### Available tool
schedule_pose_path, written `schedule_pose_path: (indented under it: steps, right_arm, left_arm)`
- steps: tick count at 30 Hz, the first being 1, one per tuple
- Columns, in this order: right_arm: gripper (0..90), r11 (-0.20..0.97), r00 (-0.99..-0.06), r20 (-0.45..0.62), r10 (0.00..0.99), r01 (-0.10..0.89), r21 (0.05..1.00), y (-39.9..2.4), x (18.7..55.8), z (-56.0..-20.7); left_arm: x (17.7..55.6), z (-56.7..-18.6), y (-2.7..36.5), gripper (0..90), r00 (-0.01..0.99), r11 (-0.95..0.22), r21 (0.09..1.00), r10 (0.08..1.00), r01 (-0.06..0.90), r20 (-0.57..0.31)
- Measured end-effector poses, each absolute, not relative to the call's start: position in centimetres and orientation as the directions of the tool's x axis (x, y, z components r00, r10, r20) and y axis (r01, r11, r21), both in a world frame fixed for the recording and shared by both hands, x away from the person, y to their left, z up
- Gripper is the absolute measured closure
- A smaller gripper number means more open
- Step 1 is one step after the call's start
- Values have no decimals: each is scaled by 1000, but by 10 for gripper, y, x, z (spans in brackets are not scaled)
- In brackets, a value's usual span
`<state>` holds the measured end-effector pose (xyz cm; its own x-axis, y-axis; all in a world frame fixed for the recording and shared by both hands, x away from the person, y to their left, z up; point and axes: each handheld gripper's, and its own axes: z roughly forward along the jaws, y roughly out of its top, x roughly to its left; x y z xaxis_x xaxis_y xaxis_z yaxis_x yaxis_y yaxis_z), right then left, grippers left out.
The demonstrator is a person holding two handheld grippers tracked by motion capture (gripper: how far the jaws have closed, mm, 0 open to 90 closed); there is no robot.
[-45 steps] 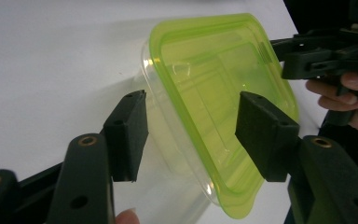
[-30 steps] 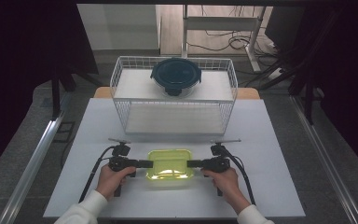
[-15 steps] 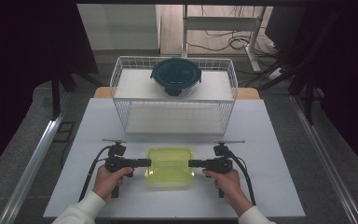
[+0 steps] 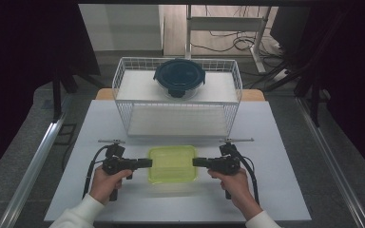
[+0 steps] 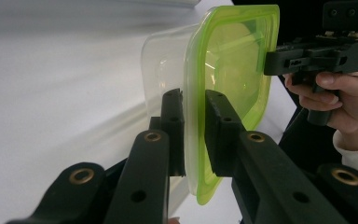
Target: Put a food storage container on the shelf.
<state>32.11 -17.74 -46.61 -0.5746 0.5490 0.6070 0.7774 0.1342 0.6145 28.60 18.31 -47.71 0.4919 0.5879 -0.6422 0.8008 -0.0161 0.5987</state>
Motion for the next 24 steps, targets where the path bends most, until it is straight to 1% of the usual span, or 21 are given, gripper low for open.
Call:
schedule_pose_path:
  steps: [10, 18, 24]
  right_arm:
    - [797, 154, -651, 528, 546, 697, 700, -176, 313, -437]
    - [796, 146, -677, 503, 537, 662, 735, -181, 313, -420]
    - [796, 142, -694, 482, 534, 636, 759, -184, 317, -400]
  left_arm:
    - [283, -451, 183, 801, 542, -36, 655, 597, 755, -592]
    - [290, -433, 180, 804, 577, -52, 684, 586, 728, -570]
    - [298, -412, 179, 805, 602, -61, 705, 576, 707, -554]
